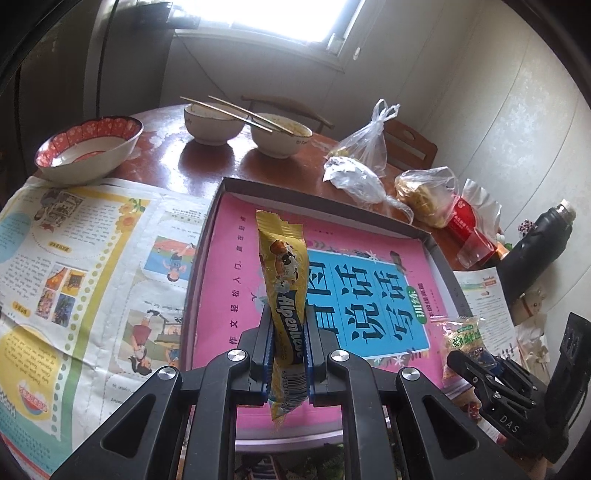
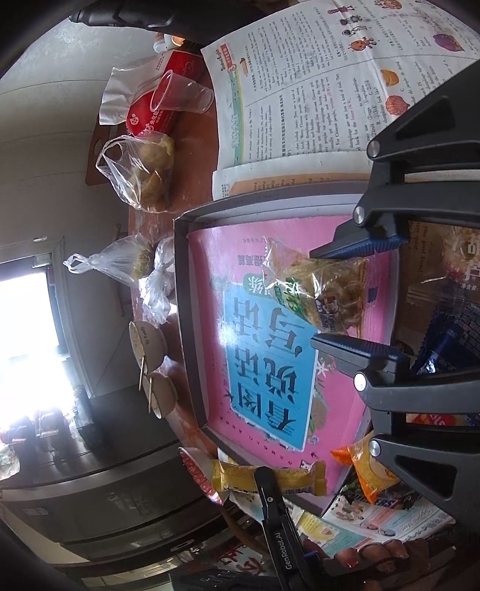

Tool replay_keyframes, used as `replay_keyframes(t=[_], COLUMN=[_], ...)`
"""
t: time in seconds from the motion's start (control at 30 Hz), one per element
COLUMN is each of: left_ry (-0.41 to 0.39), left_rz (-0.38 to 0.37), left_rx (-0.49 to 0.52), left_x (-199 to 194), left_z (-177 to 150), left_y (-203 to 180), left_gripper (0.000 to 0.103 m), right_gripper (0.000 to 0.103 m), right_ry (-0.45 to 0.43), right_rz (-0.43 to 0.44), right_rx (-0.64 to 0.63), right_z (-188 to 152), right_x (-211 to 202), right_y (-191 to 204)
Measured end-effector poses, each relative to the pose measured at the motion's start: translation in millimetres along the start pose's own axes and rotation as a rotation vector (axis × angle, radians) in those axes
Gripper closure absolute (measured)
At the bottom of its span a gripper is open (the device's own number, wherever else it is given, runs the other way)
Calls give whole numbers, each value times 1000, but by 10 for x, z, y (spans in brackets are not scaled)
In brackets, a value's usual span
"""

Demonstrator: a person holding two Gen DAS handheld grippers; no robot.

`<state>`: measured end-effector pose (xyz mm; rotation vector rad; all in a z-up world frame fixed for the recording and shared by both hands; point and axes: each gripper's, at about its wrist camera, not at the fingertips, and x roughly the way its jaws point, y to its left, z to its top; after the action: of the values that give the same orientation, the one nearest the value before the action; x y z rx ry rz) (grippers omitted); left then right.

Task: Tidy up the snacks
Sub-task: 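Lower and release the bar onto the pink book while right tool releases pastry bag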

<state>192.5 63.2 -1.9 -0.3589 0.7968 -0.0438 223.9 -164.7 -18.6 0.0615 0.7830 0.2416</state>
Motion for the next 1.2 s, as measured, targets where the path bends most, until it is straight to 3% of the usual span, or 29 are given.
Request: replay_keyframes(t=[0.67,0.97,1.2], left_ry=[21,28,16], left_rz=[23,29,31], left_rx=[13,19,24], left_x=[55,42,-23], left_z=[-68,-95,-94], left_y=[-24,-20,-22], left_gripper=[87,79,64], right_gripper=[62,59,56], right_ry=[3,-17,-28], right_rz=[-15,-6,6], right_rx=[19,29,34], right_z=[-5,2,10], right_x=[-43,-136,-186], right_y=[-66,-74,-75])
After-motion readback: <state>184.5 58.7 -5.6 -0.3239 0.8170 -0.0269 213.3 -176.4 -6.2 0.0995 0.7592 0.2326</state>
